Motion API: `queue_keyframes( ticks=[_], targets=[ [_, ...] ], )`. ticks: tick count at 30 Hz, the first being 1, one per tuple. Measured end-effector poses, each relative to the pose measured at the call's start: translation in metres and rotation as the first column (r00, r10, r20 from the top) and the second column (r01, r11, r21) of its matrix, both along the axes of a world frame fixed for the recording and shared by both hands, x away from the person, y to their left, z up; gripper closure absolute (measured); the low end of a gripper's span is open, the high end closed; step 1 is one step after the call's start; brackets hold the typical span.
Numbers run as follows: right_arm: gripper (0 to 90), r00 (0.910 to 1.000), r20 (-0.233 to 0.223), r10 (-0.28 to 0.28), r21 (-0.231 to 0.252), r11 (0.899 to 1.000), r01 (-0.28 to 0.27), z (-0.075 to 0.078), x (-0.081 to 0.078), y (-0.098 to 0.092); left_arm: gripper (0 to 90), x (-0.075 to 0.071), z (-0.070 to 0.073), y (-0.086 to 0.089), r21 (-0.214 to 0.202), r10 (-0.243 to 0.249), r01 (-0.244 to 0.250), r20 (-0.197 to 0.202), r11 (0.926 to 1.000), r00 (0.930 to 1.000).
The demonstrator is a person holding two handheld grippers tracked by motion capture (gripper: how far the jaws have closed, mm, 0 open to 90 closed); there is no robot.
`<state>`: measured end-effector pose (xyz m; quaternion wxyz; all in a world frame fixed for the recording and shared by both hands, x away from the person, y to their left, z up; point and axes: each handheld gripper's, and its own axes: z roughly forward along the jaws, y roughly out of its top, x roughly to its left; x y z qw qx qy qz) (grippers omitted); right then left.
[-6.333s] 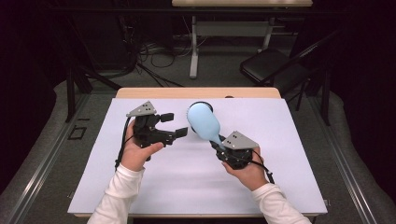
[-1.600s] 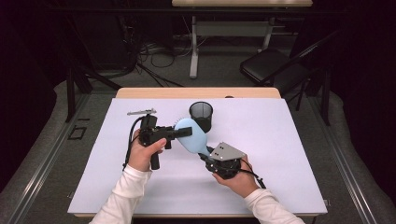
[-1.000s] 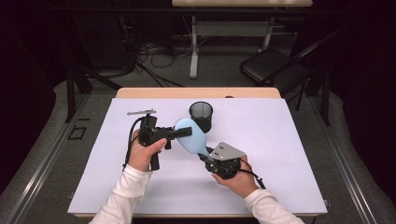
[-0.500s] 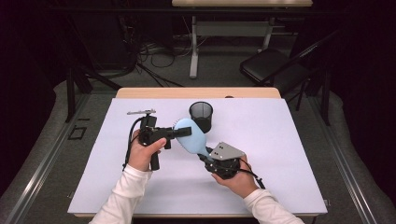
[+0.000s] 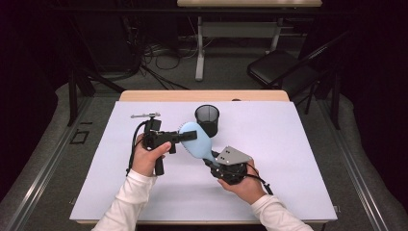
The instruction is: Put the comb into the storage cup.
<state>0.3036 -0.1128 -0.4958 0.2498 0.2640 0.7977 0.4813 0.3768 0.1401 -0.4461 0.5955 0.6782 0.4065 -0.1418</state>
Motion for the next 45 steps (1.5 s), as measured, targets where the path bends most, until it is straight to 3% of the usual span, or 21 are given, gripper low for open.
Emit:
queue_keyframes(
  ticks=[11, 20, 31, 36, 39, 45],
  targets=[
    [61.6, 0.9999, -0.014, -0.001, -0.001, 1.000, 0.001, -0.001, 0.002, 0.000, 51.8, 0.002, -0.003, 0.002, 0.003, 0.015, -0.015, -0.018, 0.9999, 0.9997],
    [51.8, 0.9989, -0.046, 0.000, 0.003, 1.000, 0.000, -0.001, 0.005, 0.001, 51.8, 0.004, -0.005, 0.006, -0.002, 0.034, -0.034, -0.017, 0.9994, 0.9993],
    [39.7, 0.9994, -0.030, -0.015, 0.001, 1.000, 0.015, 0.002, 0.008, 0.001, 51.8, 0.007, -0.007, 0.010, -0.013, 0.047, -0.047, -0.036, 0.9988, 0.9983],
    [35.0, 0.9993, -0.023, 0.031, 0.035, 0.999, -0.030, 0.004, 0.011, 0.001, 51.8, 0.009, -0.009, 0.013, -0.012, 0.063, -0.064, -0.041, 0.9979, 0.9972],
    [32.2, 0.9988, -0.001, 0.050, 0.030, 0.998, -0.050, 0.006, 0.013, 0.001, 51.7, 0.009, -0.010, 0.014, -0.014, 0.066, -0.066, -0.039, 0.9977, 0.9971],
    [30.6, 0.9989, -0.003, 0.047, 0.032, 0.998, -0.047, 0.009, 0.016, 0.001, 51.7, 0.010, -0.010, 0.016, -0.019, 0.071, -0.072, -0.053, 0.9972, 0.9961]
  ],
)
